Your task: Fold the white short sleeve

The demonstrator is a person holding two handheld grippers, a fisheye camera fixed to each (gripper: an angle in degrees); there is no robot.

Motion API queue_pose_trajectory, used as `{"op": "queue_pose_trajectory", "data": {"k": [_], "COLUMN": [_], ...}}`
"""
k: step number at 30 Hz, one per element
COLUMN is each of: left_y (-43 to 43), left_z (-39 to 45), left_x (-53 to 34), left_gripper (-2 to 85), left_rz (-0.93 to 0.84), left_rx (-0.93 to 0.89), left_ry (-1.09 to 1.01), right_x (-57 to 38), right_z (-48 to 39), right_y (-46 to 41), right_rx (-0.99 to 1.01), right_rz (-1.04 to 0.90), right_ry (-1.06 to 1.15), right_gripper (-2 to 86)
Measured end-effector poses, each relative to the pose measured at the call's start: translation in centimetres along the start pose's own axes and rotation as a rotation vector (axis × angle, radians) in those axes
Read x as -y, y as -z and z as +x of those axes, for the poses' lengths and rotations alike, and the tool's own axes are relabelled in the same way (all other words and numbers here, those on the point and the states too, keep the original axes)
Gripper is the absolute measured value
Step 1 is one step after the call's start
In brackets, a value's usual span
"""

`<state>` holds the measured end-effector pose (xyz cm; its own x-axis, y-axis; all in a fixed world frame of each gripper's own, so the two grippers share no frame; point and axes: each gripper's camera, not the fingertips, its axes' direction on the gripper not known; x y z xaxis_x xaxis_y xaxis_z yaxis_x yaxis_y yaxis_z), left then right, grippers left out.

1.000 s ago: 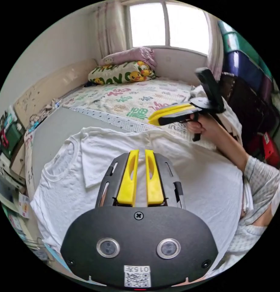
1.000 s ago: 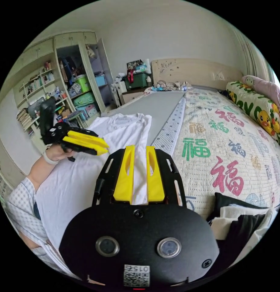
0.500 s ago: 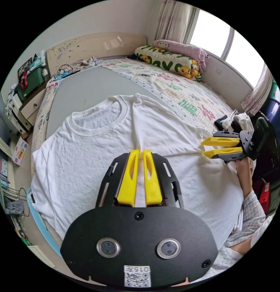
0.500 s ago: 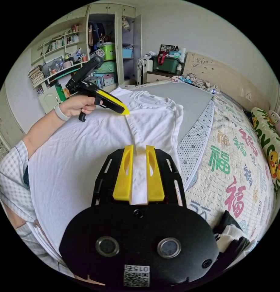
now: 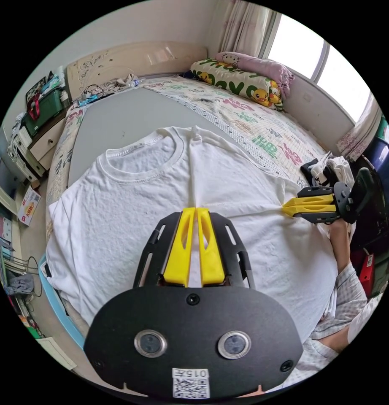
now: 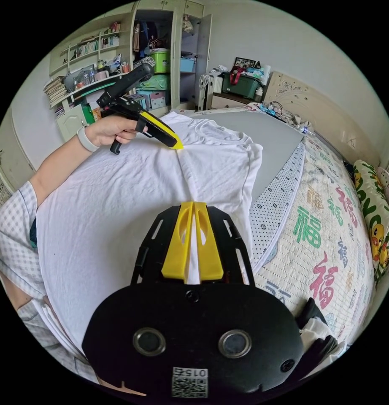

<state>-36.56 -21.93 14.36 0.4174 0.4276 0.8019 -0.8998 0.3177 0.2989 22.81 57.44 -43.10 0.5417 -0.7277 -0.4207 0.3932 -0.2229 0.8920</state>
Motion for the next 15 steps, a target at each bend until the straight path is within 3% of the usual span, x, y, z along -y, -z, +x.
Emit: {"op": "queue_pose_trajectory", "data": {"k": [4, 8, 10, 15], "left_y": [6.0, 13.2, 15.7, 18.0], "left_z": [0.5, 8.9, 15.5, 23.6], "left_x": [3.3, 6.2, 7.5, 11.3], "left_gripper": [5.3, 6.3, 5.8, 4.6], "left_rz": [0.043, 0.163, 0.210, 0.125], "left_rx": [-0.026, -0.042, -0.020, 0.051], "left_ry": [-0.014, -0.244, -0.398, -0.551], "right_x": [-0.4, -1.9, -2.0, -0.3], "right_z": [3.3, 7.9, 10.0, 11.3], "right_y": [4.2, 7.3, 7.2, 4.5], "right_rx": [0.080, 0.064, 0.055, 0.060], "right_rz": [0.136, 0.274, 0.235, 0.058], "right_ry": [-0.084, -0.260, -0.317, -0.294], "right_gripper": [8.1, 6.6, 6.0, 6.1]}}
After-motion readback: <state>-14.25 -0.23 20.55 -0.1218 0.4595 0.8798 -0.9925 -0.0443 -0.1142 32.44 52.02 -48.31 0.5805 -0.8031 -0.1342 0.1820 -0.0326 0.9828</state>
